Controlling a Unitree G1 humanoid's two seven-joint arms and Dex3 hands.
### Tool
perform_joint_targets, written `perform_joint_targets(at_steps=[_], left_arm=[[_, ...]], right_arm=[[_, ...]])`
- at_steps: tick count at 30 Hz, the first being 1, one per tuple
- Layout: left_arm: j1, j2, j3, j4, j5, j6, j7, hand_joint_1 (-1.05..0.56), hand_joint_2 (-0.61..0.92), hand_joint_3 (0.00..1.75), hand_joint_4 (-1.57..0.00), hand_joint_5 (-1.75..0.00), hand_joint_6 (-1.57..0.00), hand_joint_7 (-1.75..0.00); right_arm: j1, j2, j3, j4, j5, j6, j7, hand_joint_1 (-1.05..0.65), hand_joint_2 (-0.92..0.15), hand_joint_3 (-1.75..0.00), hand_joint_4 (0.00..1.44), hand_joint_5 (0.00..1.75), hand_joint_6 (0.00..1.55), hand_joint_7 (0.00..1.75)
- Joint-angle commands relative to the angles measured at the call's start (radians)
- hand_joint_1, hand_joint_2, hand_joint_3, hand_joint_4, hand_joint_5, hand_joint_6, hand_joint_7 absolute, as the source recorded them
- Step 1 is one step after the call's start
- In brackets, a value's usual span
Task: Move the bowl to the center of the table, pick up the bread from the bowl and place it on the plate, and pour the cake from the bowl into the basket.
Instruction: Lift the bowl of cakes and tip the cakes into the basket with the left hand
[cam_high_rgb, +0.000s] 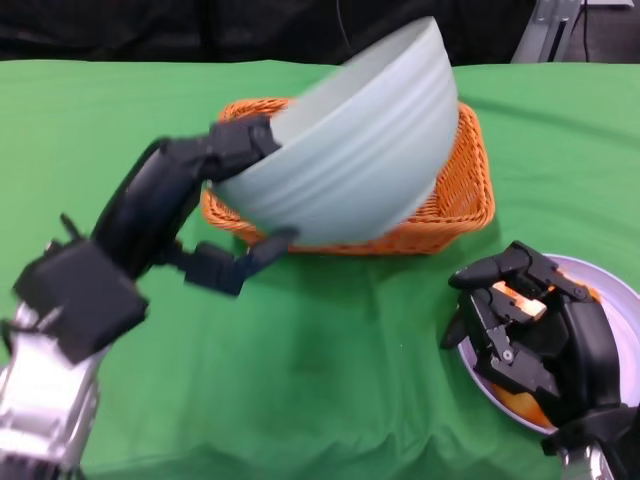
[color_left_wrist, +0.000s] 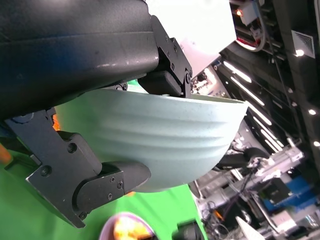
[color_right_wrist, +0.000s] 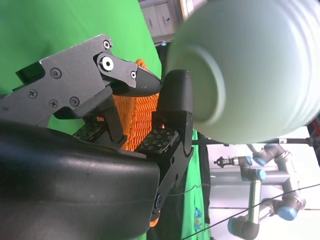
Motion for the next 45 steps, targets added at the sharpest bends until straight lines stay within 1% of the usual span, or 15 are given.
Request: perform_joint_targets(at_steps=[1, 3, 6, 9, 12, 17, 19, 21, 23, 27, 31, 34, 40, 42, 45], left_arm=[[-0.093, -0.015, 0.027, 0.087, 0.044, -0.037, 0.031, -0.02, 0.55, 1.21, -0.72, -1.72, -0.72, -1.50], [-0.152, -0.024, 0.031, 0.164, 0.073, -0.052, 0.038, -0.04, 0.55, 1.19, -0.74, -1.72, -0.73, -1.46], [-0.232, -0.035, 0.036, 0.275, 0.096, -0.072, 0.039, -0.03, 0.57, 1.15, -0.79, -1.68, -0.75, -1.41], [-0.304, -0.049, 0.037, 0.382, 0.110, -0.100, 0.038, -0.03, 0.59, 1.10, -0.79, -1.68, -0.76, -1.42], [-0.359, -0.061, 0.032, 0.459, 0.136, -0.119, 0.050, -0.03, 0.59, 1.10, -0.78, -1.71, -0.75, -1.45], [-0.425, -0.106, 0.037, 0.549, 0.137, -0.137, 0.060, -0.01, 0.63, 1.02, -0.76, -1.74, -0.73, -1.46], [-0.453, -0.143, 0.054, 0.581, 0.100, -0.130, 0.047, -0.04, 0.61, 1.02, -0.77, -1.67, -0.77, -1.38], [-0.469, -0.186, 0.075, 0.581, 0.049, -0.081, 0.022, -0.04, 0.60, 1.04, -0.80, -1.60, -0.81, -1.31], [-0.475, -0.217, 0.084, 0.566, 0.019, -0.042, 0.010, -0.04, 0.60, 1.05, -0.81, -1.58, -0.82, -1.29], [-0.470, -0.277, 0.108, 0.524, -0.066, 0.041, -0.033, -0.06, 0.55, 1.12, -0.79, -1.61, -0.83, -1.33], [-0.455, -0.306, 0.120, 0.468, -0.121, 0.159, -0.053, -0.08, 0.51, 1.18, -0.78, -1.62, -0.82, -1.35], [-0.443, -0.333, 0.151, 0.404, -0.215, 0.311, -0.086, -0.08, 0.53, 1.18, -0.78, -1.62, -0.82, -1.35], [-0.442, -0.354, 0.215, 0.332, -0.367, 0.550, -0.129, -0.10, 0.65, 1.08, -0.82, -1.58, -0.82, -1.34], [-0.445, -0.362, 0.234, 0.322, -0.396, 0.605, -0.120, -0.10, 0.65, 1.08, -0.83, -1.57, -0.83, -1.34], [-0.461, -0.372, 0.273, 0.323, -0.454, 0.707, -0.103, -0.09, 0.63, 1.15, -0.86, -1.54, -0.86, -1.32]], right_arm=[[0.000, 0.000, 0.004, 0.016, -0.004, -0.018, 0.003, -0.04, -0.66, -0.91, 0.78, 1.56, 0.74, 1.21], [0.006, -0.009, 0.012, 0.006, 0.007, 0.015, 0.018, -0.05, -0.65, -0.93, 0.75, 1.59, 0.73, 1.22], [0.013, -0.016, 0.021, -0.005, 0.010, 0.043, 0.031, -0.05, -0.67, -0.88, 0.73, 1.59, 0.72, 1.22], [0.024, -0.017, 0.033, -0.017, -0.008, 0.053, 0.021, -0.03, -0.71, -0.81, 0.74, 1.57, 0.72, 1.20], [0.027, -0.013, 0.040, -0.011, -0.027, 0.039, 0.011, -0.02, -0.76, -0.74, 0.75, 1.54, 0.73, 1.18], [0.026, 0.002, 0.047, 0.011, -0.071, 0.012, -0.027, -0.03, -0.76, -0.72, 0.75, 1.53, 0.73, 1.18], [0.019, -0.002, 0.052, 0.028, -0.087, -0.001, -0.029, -0.04, -0.75, -0.75, 0.76, 1.52, 0.72, 1.20], [0.012, -0.003, 0.056, 0.048, -0.096, -0.018, -0.030, -0.04, -0.74, -0.77, 0.75, 1.52, 0.70, 1.23], [0.005, 0.004, 0.056, 0.074, -0.101, -0.046, -0.036, -0.03, -0.73, -0.78, 0.76, 1.52, 0.70, 1.24], [-0.003, 0.002, 0.063, 0.103, -0.106, -0.065, -0.039, -0.05, -0.70, -0.82, 0.77, 1.52, 0.70, 1.25], [-0.002, -0.002, 0.068, 0.108, -0.101, -0.063, -0.029, -0.05, -0.75, -0.74, 0.76, 1.52, 0.69, 1.25], [0.000, -0.003, 0.069, 0.121, -0.105, -0.084, -0.023, -0.05, -0.78, -0.69, 0.76, 1.52, 0.69, 1.24], [0.010, -0.008, 0.074, 0.118, -0.116, -0.090, -0.023, -0.04, -0.74, -0.74, 0.75, 1.52, 0.70, 1.24], [0.013, -0.011, 0.075, 0.115, -0.119, -0.097, -0.021, -0.03, -0.73, -0.75, 0.75, 1.52, 0.70, 1.25], [0.017, -0.023, 0.078, 0.110, -0.126, -0.105, -0.015, -0.05, -0.70, -0.79, 0.76, 1.53, 0.70, 1.26]])
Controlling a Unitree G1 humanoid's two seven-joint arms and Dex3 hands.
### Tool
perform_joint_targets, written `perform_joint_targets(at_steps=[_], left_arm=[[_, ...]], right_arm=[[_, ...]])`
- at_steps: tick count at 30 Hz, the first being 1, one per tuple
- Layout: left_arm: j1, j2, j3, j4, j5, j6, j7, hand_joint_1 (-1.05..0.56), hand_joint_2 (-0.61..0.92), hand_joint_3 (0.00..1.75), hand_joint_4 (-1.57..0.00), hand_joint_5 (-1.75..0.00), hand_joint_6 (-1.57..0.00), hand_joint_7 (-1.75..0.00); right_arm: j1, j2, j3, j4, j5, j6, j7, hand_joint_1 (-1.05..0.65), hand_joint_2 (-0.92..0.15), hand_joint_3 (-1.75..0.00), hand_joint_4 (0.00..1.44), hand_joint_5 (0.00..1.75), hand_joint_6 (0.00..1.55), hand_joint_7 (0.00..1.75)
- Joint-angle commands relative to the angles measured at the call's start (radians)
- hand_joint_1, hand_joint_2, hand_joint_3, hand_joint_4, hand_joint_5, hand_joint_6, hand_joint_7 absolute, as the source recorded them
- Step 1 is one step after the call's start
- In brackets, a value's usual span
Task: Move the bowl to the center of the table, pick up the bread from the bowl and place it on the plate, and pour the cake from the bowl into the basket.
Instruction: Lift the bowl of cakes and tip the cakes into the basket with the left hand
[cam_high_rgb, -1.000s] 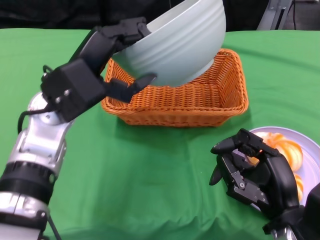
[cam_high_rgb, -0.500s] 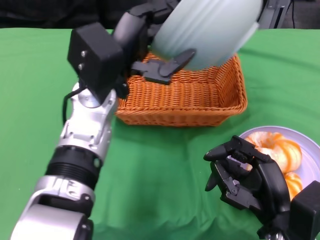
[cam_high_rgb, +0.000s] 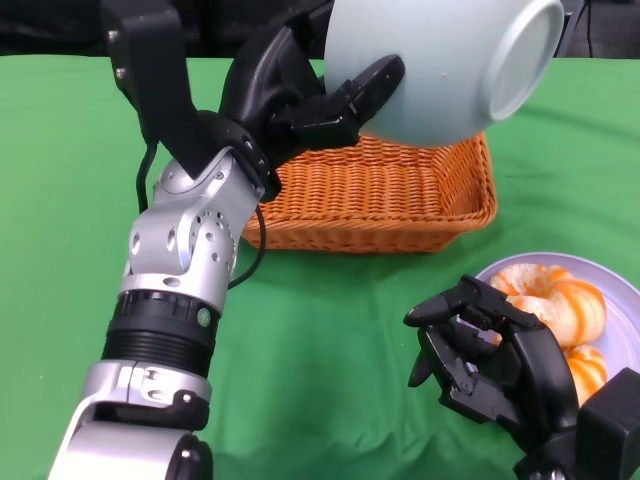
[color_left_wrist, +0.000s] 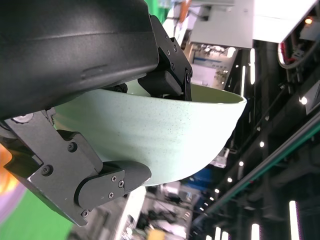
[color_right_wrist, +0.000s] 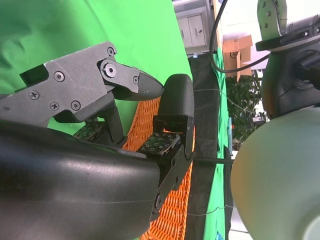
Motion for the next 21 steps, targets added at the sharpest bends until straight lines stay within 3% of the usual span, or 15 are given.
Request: perform_joint_targets(at_steps=[1, 7, 12, 21], left_arm=[[-0.036, -0.004, 0.054, -0.018, -0.085, 0.105, 0.011, -0.10, 0.67, 1.17, -0.83, -1.57, -0.83, -1.35], [-0.043, -0.006, 0.077, -0.026, -0.108, 0.167, 0.015, -0.12, 0.70, 1.17, -0.79, -1.61, -0.79, -1.39], [-0.090, -0.023, 0.179, 0.010, -0.235, 0.330, 0.085, -0.17, 0.72, 1.07, -0.70, -1.69, -0.67, -1.54], [-0.099, -0.029, 0.229, 0.030, -0.275, 0.384, 0.113, -0.17, 0.73, 1.01, -0.71, -1.66, -0.70, -1.51]], right_arm=[[0.012, -0.025, 0.001, -0.009, -0.010, -0.023, 0.008, -0.06, -0.69, -0.79, 0.76, 1.53, 0.69, 1.26], [0.012, -0.032, 0.005, -0.009, -0.012, -0.027, 0.010, -0.08, -0.68, -0.81, 0.75, 1.54, 0.68, 1.27], [0.012, -0.042, 0.007, -0.034, 0.013, 0.004, 0.040, -0.08, -0.71, -0.77, 0.74, 1.52, 0.68, 1.25], [0.018, -0.040, 0.004, -0.047, 0.035, 0.024, 0.067, -0.06, -0.70, -0.80, 0.74, 1.53, 0.68, 1.25]])
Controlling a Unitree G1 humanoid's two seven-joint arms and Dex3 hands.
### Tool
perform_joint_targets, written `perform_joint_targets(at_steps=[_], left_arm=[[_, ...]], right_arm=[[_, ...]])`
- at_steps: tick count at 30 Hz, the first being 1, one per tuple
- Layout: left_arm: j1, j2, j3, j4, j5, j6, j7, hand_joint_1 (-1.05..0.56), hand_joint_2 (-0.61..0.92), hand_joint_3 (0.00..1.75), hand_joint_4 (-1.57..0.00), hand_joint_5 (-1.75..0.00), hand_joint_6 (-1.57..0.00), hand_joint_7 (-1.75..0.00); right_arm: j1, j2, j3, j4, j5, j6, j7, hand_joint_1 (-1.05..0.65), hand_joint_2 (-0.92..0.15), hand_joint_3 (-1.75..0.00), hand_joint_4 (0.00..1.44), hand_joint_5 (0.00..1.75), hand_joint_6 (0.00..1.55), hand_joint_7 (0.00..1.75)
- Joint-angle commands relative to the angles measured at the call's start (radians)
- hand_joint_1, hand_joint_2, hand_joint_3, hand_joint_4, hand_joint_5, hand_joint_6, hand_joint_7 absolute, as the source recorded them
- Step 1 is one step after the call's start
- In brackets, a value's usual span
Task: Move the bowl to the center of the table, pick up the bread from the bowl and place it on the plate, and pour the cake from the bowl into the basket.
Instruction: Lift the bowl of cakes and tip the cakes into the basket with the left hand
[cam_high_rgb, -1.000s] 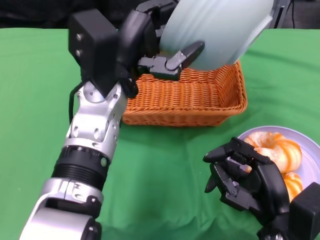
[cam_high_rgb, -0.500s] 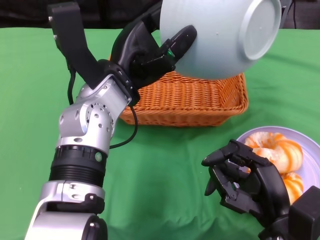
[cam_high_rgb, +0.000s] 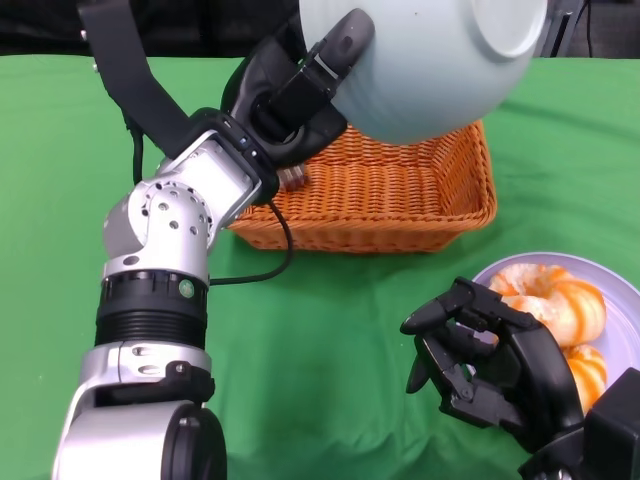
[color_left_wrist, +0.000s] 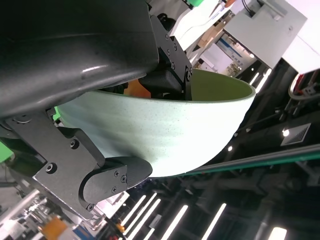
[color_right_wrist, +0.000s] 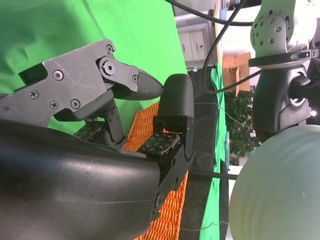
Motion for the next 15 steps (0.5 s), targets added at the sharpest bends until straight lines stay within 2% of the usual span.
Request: perform_joint_targets(at_steps=[1, 3, 8, 15], left_arm=[[-0.036, 0.005, 0.011, -0.003, -0.020, 0.003, 0.007, -0.17, 0.73, 1.01, -0.71, -1.66, -0.70, -1.51], [-0.037, 0.004, 0.013, -0.004, -0.019, 0.004, 0.007, -0.17, 0.73, 1.01, -0.71, -1.66, -0.70, -1.51], [-0.053, 0.007, 0.088, 0.060, -0.102, 0.077, 0.031, -0.17, 0.66, 1.04, -0.66, -1.73, -0.66, -1.53], [-0.067, 0.007, 0.128, 0.086, -0.129, 0.110, 0.049, -0.19, 0.67, 0.99, -0.65, -1.74, -0.65, -1.56]], right_arm=[[0.012, -0.012, -0.005, -0.012, 0.016, 0.006, 0.005, -0.06, -0.70, -0.80, 0.74, 1.53, 0.68, 1.25], [0.012, -0.011, -0.006, -0.013, 0.015, 0.007, 0.006, -0.06, -0.70, -0.81, 0.74, 1.53, 0.68, 1.25], [0.014, -0.006, -0.005, -0.002, 0.006, -0.004, 0.002, -0.07, -0.65, -0.89, 0.78, 1.51, 0.73, 1.25], [0.015, -0.005, -0.005, -0.001, 0.010, -0.011, 0.006, -0.05, -0.64, -0.93, 0.78, 1.52, 0.72, 1.25]])
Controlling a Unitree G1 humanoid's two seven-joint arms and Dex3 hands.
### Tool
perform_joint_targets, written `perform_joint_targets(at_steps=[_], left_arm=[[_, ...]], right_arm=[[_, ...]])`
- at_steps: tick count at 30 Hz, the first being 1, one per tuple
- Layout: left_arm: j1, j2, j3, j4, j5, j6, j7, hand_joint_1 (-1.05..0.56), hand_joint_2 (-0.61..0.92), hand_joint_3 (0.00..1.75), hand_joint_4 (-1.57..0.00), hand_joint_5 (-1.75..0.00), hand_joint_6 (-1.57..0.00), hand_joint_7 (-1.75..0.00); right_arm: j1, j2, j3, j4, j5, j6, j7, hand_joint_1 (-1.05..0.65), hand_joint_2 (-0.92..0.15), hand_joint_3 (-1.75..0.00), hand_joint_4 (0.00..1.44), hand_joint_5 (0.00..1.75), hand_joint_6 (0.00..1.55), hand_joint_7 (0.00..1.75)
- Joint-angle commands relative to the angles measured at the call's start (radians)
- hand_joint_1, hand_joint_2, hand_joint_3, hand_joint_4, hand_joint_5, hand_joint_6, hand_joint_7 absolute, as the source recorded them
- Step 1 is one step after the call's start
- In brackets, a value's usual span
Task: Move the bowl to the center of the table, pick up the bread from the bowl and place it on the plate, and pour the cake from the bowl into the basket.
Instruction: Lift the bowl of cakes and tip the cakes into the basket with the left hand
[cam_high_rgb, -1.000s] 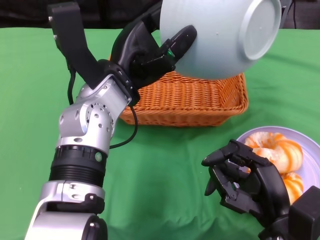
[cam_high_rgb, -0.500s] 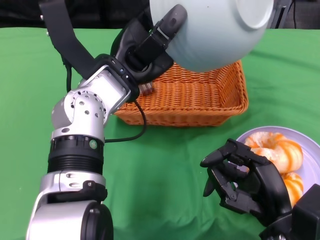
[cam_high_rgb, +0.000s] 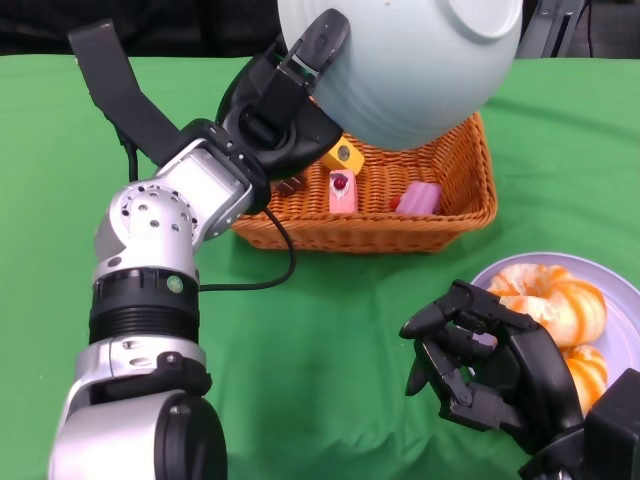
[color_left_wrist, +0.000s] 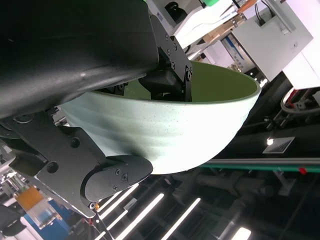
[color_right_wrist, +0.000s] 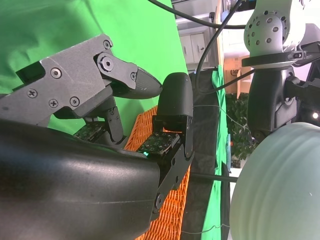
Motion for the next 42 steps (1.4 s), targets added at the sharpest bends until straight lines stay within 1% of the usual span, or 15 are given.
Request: perform_joint_targets(at_steps=[1, 4, 9, 10, 12, 21, 22, 24, 25, 27, 30, 32, 35, 37, 42], left_arm=[[-0.047, 0.005, 0.031, 0.017, -0.046, 0.014, 0.029, -0.19, 0.68, 0.98, -0.65, -1.75, -0.64, -1.57], [-0.051, 0.001, 0.047, 0.031, -0.054, 0.016, 0.062, -0.20, 0.69, 0.97, -0.67, -1.75, -0.66, -1.59], [-0.052, 0.002, 0.059, 0.048, -0.058, 0.016, 0.079, -0.21, 0.74, 0.88, -0.68, -1.75, -0.59, -1.71], [-0.051, 0.004, 0.058, 0.050, -0.056, 0.015, 0.077, -0.23, 0.79, 0.80, -0.68, -1.75, -0.58, -1.71], [-0.049, 0.004, 0.058, 0.050, -0.056, 0.018, 0.077, -0.23, 0.83, 0.74, -0.67, -1.75, -0.58, -1.71], [-0.043, 0.009, 0.043, 0.042, -0.047, 0.021, 0.057, -0.21, 0.82, 0.76, -0.66, -1.75, -0.57, -1.70], [-0.035, 0.010, 0.023, 0.019, -0.030, 0.011, 0.053, -0.21, 0.81, 0.76, -0.66, -1.75, -0.57, -1.69], [-0.020, 0.012, -0.018, -0.022, 0.007, -0.017, 0.037, -0.19, 0.75, 0.90, -0.66, -1.75, -0.61, -1.63], [-0.005, 0.019, -0.058, -0.054, 0.045, -0.052, 0.008, -0.18, 0.72, 0.98, -0.66, -1.75, -0.64, -1.59], [0.021, 0.031, -0.121, -0.101, 0.112, -0.124, -0.045, -0.17, 0.68, 1.09, -0.73, -1.65, -0.72, -1.47], [0.048, 0.055, -0.190, -0.149, 0.190, -0.238, -0.127, -0.15, 0.68, 1.14, -0.77, -1.62, -0.80, -1.37], [0.059, 0.073, -0.224, -0.175, 0.235, -0.294, -0.161, -0.15, 0.63, 1.17, -0.80, -1.62, -0.86, -1.31], [0.072, 0.098, -0.268, -0.208, 0.307, -0.374, -0.177, -0.14, 0.57, 1.22, -0.80, -1.67, -0.88, -1.33], [0.082, 0.116, -0.300, -0.223, 0.354, -0.432, -0.195, -0.16, 0.52, 1.23, -0.78, -1.73, -0.85, -1.40], [0.110, 0.169, -0.385, -0.220, 0.485, -0.612, -0.258, -0.13, 0.52, 1.18, -0.82, -1.66, -0.85, -1.39]], right_arm=[[0.014, -0.006, -0.004, -0.002, 0.010, -0.010, -0.001, -0.05, -0.64, -0.93, 0.77, 1.52, 0.72, 1.26], [0.018, -0.006, -0.003, -0.006, 0.007, -0.007, -0.004, -0.06, -0.63, -0.95, 0.75, 1.53, 0.71, 1.27], [0.018, -0.009, -0.002, -0.010, 0.006, -0.001, -0.004, -0.06, -0.64, -0.93, 0.73, 1.54, 0.69, 1.29], [0.018, -0.008, -0.002, -0.010, 0.009, 0.000, -0.002, -0.06, -0.64, -0.92, 0.73, 1.54, 0.69, 1.29], [0.018, -0.008, -0.002, -0.010, 0.011, 0.000, -0.001, -0.05, -0.65, -0.91, 0.73, 1.54, 0.70, 1.28], [0.016, -0.002, -0.004, -0.003, 0.010, -0.008, 0.000, -0.05, -0.65, -0.93, 0.75, 1.54, 0.70, 1.29], [0.016, -0.002, -0.003, -0.005, 0.011, -0.006, 0.001, -0.05, -0.65, -0.93, 0.75, 1.54, 0.70, 1.29], [0.016, -0.001, -0.004, -0.006, 0.012, -0.008, 0.002, -0.05, -0.66, -0.90, 0.75, 1.53, 0.70, 1.28], [0.015, -0.001, -0.004, -0.004, 0.011, -0.012, 0.002, -0.05, -0.66, -0.89, 0.75, 1.53, 0.70, 1.28], [0.014, -0.001, -0.004, -0.002, 0.009, -0.014, 0.001, -0.06, -0.67, -0.88, 0.75, 1.53, 0.70, 1.28], [0.008, 0.000, -0.005, 0.007, 0.023, -0.015, 0.016, -0.05, -0.67, -0.89, 0.75, 1.53, 0.69, 1.27], [0.003, 0.003, -0.008, 0.018, 0.017, -0.030, 0.011, -0.05, -0.63, -0.94, 0.77, 1.52, 0.71, 1.25], [0.006, 0.005, -0.007, 0.011, 0.008, -0.017, -0.003, -0.05, -0.59, -0.98, 0.77, 1.51, 0.72, 1.23], [0.006, 0.002, -0.005, 0.011, 0.008, -0.019, 0.000, -0.05, -0.59, -0.99, 0.76, 1.52, 0.71, 1.24], [-0.002, 0.007, -0.009, 0.032, 0.014, -0.044, 0.005, -0.04, -0.59, -0.99, 0.76, 1.55, 0.71, 1.27]])
